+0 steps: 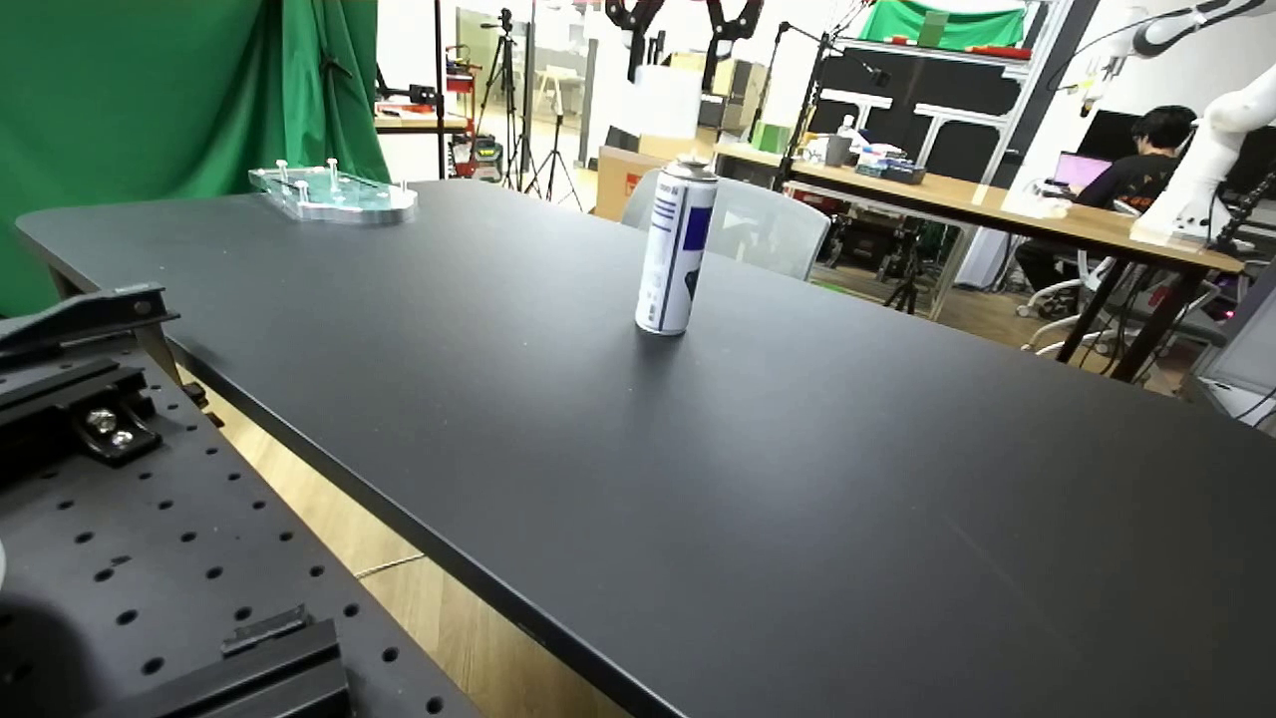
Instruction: Put the lid on the spray bottle.
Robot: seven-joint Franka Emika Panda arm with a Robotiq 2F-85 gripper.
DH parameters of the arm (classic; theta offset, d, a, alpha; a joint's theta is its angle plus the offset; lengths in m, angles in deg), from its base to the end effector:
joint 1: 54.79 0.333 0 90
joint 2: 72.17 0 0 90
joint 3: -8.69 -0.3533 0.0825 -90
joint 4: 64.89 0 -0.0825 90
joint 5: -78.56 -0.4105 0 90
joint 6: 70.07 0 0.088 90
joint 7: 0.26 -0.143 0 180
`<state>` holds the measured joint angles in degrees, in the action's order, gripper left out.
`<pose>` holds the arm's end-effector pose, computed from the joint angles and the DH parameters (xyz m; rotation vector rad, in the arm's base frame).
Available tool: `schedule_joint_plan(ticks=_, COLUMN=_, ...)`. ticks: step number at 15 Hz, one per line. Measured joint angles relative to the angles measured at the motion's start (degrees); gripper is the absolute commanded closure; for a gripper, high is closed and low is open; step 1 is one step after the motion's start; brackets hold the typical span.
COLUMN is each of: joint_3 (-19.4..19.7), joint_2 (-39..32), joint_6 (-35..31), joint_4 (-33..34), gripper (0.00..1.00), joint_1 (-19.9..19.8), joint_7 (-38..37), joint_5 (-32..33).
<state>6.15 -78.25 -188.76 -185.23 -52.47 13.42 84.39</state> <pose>0.5657 0.0394 0.3451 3.0088 0.5764 -0.2155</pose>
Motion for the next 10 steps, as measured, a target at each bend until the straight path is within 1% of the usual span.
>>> schedule_joint_plan(ticks=5, joint_3=0.1, joint_2=-1.4, joint_6=-0.8, joint_4=1.6, gripper=0.6, joint_1=-0.2, joint_7=0.0, joint_5=0.1)
schedule_joint_plan(ticks=10, joint_3=0.5, joint_2=-6.4, joint_6=-0.8, joint_4=6.6, gripper=0.6, joint_1=-0.7, joint_7=0.0, joint_5=0.1)
